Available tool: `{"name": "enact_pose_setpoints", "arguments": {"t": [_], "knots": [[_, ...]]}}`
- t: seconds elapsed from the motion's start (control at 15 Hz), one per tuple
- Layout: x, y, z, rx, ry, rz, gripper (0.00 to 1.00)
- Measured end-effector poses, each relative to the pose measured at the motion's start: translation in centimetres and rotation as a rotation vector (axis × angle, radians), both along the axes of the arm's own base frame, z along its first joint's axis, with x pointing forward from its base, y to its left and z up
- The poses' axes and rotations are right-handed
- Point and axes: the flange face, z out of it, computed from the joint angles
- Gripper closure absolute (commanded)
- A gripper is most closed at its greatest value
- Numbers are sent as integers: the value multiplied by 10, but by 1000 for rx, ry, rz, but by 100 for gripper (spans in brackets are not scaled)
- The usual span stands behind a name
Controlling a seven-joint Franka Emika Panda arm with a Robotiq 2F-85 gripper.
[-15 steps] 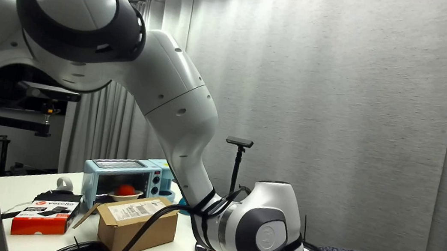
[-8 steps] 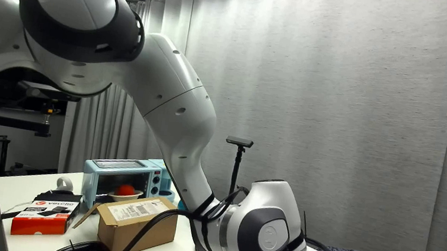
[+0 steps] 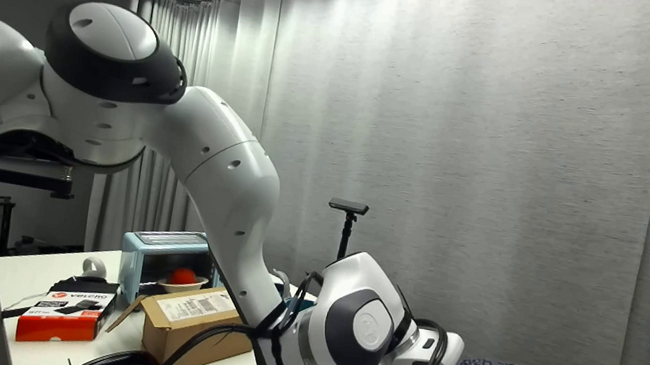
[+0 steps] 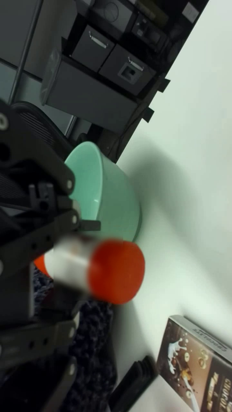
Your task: Move the orange bottle to the left
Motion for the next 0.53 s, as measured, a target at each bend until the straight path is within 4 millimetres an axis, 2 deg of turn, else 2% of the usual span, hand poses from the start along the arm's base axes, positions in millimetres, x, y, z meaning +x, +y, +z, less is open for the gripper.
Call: {"name": "enact_pose_setpoints", "arguments": {"t": [0.33, 0.53], "knots": [[-8, 29, -30, 43, 34, 1, 88], [-12, 32, -41, 88, 46, -23, 88]]}}
